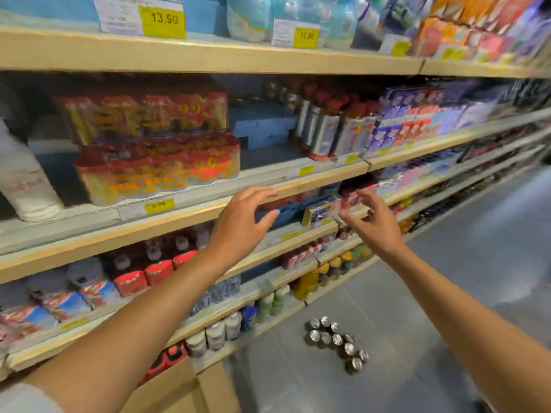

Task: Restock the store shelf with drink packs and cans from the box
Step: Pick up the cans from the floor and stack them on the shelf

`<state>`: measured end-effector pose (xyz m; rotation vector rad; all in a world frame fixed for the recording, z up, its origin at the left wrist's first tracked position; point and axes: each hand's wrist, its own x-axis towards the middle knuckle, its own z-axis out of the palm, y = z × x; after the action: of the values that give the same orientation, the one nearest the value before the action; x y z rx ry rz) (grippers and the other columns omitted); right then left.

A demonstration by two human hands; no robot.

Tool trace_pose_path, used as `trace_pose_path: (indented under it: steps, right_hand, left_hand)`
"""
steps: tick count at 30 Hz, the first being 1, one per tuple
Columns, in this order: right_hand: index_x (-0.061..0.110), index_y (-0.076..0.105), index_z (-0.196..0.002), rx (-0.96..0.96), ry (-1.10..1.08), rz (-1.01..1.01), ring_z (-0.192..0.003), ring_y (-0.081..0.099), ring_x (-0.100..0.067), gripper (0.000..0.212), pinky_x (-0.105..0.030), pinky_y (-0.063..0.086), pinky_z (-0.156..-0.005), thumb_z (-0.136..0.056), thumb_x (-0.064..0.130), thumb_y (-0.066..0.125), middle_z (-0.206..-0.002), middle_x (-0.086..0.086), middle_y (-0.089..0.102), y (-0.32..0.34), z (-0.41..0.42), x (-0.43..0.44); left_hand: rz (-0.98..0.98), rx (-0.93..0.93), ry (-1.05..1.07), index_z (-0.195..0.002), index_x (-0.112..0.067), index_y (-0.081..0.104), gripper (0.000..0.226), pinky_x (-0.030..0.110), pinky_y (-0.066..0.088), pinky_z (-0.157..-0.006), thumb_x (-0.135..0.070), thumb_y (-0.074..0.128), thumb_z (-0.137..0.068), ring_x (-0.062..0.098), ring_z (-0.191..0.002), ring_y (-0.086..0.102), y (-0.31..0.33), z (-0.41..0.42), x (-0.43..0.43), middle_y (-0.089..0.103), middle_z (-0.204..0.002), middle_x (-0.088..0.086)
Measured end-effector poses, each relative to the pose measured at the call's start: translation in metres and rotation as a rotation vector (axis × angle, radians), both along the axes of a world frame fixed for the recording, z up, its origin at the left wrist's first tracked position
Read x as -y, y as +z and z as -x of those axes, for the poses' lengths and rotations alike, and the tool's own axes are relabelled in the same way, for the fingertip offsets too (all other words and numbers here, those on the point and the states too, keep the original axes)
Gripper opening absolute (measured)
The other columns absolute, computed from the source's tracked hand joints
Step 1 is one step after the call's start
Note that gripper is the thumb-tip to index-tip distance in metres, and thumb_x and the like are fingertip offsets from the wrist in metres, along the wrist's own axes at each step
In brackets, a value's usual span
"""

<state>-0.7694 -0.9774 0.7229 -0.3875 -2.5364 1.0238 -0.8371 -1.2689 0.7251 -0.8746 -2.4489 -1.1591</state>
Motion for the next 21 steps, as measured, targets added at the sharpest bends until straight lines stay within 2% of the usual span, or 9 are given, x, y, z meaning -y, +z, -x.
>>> trace_pose_path:
  steps: [2, 6, 10, 15, 18, 21]
  right_hand:
    - [0.026, 0.050, -0.142, 0.009, -0.040, 0.008, -0.127, 0.051, -0.012, 0.071, -0.030, 0.046, -0.097, -0.081, 0.054, 0.074, -0.142, 0.003, 0.053, -0.014, -0.012, -0.024]
    - [0.022, 0.050, -0.141, 0.058, -0.118, 0.026, -0.129, 0.052, -0.017, 0.075, -0.038, 0.046, -0.104, -0.079, 0.054, 0.076, -0.142, -0.001, 0.054, -0.049, -0.036, -0.081]
    - [0.021, 0.050, -0.140, 0.127, -0.163, 0.083, -0.127, 0.053, -0.016, 0.073, -0.033, 0.045, -0.099, -0.079, 0.052, 0.076, -0.142, -0.001, 0.055, -0.091, -0.049, -0.147]
    - [0.025, 0.055, -0.136, 0.214, -0.208, 0.128, -0.121, 0.057, -0.012, 0.068, -0.026, 0.044, -0.090, -0.077, 0.052, 0.078, -0.135, 0.004, 0.060, -0.156, -0.053, -0.224]
    - [0.024, 0.055, -0.137, 0.297, -0.211, 0.137, -0.120, 0.058, -0.012, 0.069, -0.028, 0.045, -0.091, -0.078, 0.052, 0.078, -0.134, 0.004, 0.061, -0.196, -0.047, -0.257]
    - [0.023, 0.055, -0.136, 0.370, -0.221, 0.180, -0.119, 0.059, -0.013, 0.067, -0.032, 0.048, -0.094, -0.078, 0.048, 0.080, -0.133, 0.004, 0.062, -0.249, -0.038, -0.282]
  left_hand:
    - [0.010, 0.032, -0.049, -0.127, -0.026, 0.063, 0.033, 0.027, 0.043, -0.101, -0.033, 0.064, -0.094, 0.008, -0.119, 0.052, -0.012, 0.001, -0.029, 0.059, -0.127, -0.010]
    - [0.067, 0.111, -0.166, -0.125, -0.031, 0.061, 0.031, 0.027, 0.042, -0.100, -0.035, 0.061, -0.095, 0.008, -0.121, 0.050, -0.048, -0.002, -0.092, 0.057, -0.129, -0.013]
    - [0.102, 0.193, -0.223, -0.122, -0.030, 0.064, 0.028, 0.023, 0.041, -0.091, -0.035, 0.062, -0.095, 0.006, -0.116, 0.051, -0.089, -0.002, -0.161, 0.058, -0.126, -0.013]
    - [0.198, 0.334, -0.250, -0.124, -0.029, 0.063, 0.032, 0.032, 0.046, -0.098, -0.033, 0.065, -0.093, 0.010, -0.120, 0.052, -0.156, 0.010, -0.237, 0.057, -0.130, -0.009]
    - [0.257, 0.421, -0.242, -0.121, -0.032, 0.062, 0.028, 0.021, 0.041, -0.092, -0.035, 0.065, -0.093, 0.006, -0.117, 0.052, -0.201, 0.013, -0.264, 0.058, -0.127, -0.013]
    - [0.294, 0.511, -0.229, -0.120, -0.026, 0.065, 0.030, 0.015, 0.038, -0.092, -0.025, 0.069, -0.090, 0.009, -0.112, 0.055, -0.257, 0.017, -0.283, 0.059, -0.122, -0.009]
